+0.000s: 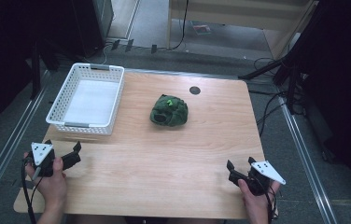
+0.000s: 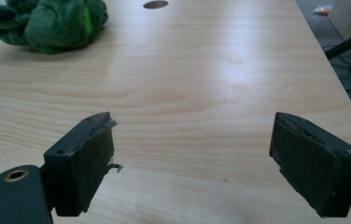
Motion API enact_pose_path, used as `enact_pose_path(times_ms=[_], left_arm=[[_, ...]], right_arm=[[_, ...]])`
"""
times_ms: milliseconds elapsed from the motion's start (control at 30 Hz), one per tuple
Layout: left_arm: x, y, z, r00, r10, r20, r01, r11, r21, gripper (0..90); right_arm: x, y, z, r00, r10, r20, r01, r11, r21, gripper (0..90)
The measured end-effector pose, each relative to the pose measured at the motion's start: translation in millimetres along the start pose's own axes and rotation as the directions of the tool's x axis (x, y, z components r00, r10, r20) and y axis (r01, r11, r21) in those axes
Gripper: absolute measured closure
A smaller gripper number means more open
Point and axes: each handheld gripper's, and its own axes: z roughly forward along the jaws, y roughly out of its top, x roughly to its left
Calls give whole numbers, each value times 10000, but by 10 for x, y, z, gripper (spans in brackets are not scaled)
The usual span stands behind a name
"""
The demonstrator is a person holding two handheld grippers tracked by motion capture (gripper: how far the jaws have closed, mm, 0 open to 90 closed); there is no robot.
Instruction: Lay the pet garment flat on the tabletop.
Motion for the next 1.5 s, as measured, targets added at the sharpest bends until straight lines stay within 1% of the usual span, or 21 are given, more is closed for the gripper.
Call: enact_pose_path(times_ms=[100, 233, 267, 333, 500, 533, 567, 600, 733, 767, 800, 900, 1000, 1067, 1100, 1200, 1233, 1267, 1400, 1433, 1500], left_arm=[[5, 3, 10, 10000, -51, 74, 50, 10000, 53, 0], [-31, 4, 15, 9991, 390, 135, -392, 9991, 153, 0], [-31, 4, 15, 9991, 390, 135, -392, 9991, 153, 0], [-56, 9, 33, 9984, 560, 15, -561, 9981, 244, 0], [-53, 16, 44, 9987, 513, 49, -514, 9981, 337, 0], [-53, 16, 44, 9987, 513, 49, -514, 9981, 337, 0], [-53, 16, 43, 9986, 525, 47, -526, 9980, 340, 0], [-54, 16, 43, 9985, 547, 40, -548, 9979, 359, 0], [-63, 15, 44, 9980, 630, 2, -630, 9973, 378, 0], [-64, 15, 45, 9978, 669, -4, -669, 9971, 358, 0], [-69, 13, 46, 9977, 671, -31, -669, 9972, 328, 0], [-72, 13, 43, 9974, 721, -46, -719, 9969, 331, 0], [-67, 13, 43, 9977, 682, -36, -681, 9971, 341, 0], [-67, 13, 43, 9978, 658, -43, -656, 9973, 340, 0], [-67, 14, 43, 9977, 675, -53, -673, 9971, 354, 0], [-74, 14, 46, 9975, 713, -26, -712, 9969, 323, 0], [-76, 14, 44, 9973, 731, -8, -730, 9967, 348, 0], [-79, 13, 45, 9970, 768, -9, -767, 9965, 333, 0], [-82, 13, 47, 9971, 758, -10, -757, 9966, 332, 0], [-82, 13, 46, 9970, 768, -7, -767, 9965, 330, 0], [-82, 14, 48, 9970, 774, -8, -774, 9964, 342, 0]], right_arm=[[132, 135, 1, 9985, -337, -430, 342, 9994, 97, 138], [337, 363, 25, 9914, -983, -859, 992, 9951, 55, 138], [337, 363, 25, 9914, -983, -859, 992, 9951, 55, 138], [496, 572, 79, 9866, -1157, -1153, 1139, 9933, -215, 138], [809, 918, 274, 9696, -1782, -1679, 1724, 9838, -486, 148], [809, 918, 274, 9696, -1782, -1679, 1724, 9838, -486, 148], [954, 1039, 366, 9580, -2102, -1949, 2038, 9776, -525, 148], [954, 1039, 366, 9580, -2102, -1949, 2038, 9776, -525, 148], [1240, 1215, 601, 9364, -2550, -2410, 2528, 9667, -406, 131], [1372, 1266, 748, 9285, -2691, -2558, 2716, 9621, -261, 127], [1372, 1266, 748, 9285, -2691, -2558, 2716, 9621, -261, 127], [1554, 1313, 987, 9208, -2793, -2722, 2912, 9567, 36, 94], [1697, 1353, 1246, 9190, -2881, -2690, 3111, 9492, 465, 71], [1769, 1383, 1412, 9141, -3021, -2705, 3330, 9399, 757, 46], [1832, 1413, 1559, 9124, -3164, -2598, 3516, 9307, 1011, 39], [1879, 1435, 1687, 9101, -3173, -2666, 3596, 9243, 1277, 14], [1904, 1437, 1748, 9086, -3225, -2655, 3677, 9190, 1420, 0], [1943, 1434, 1858, 9079, -3432, -2406, 3865, 9076, 1640, 0], [1994, 1407, 2000, 9102, -3509, -2199, 3940, 8973, 1991, 0], [2011, 1368, 2094, 9081, -3662, -2030, 4067, 8868, 2196, 0], [2005, 1345, 2140, 9102, -3653, -1951, 4045, 8852, 2299, 0]])
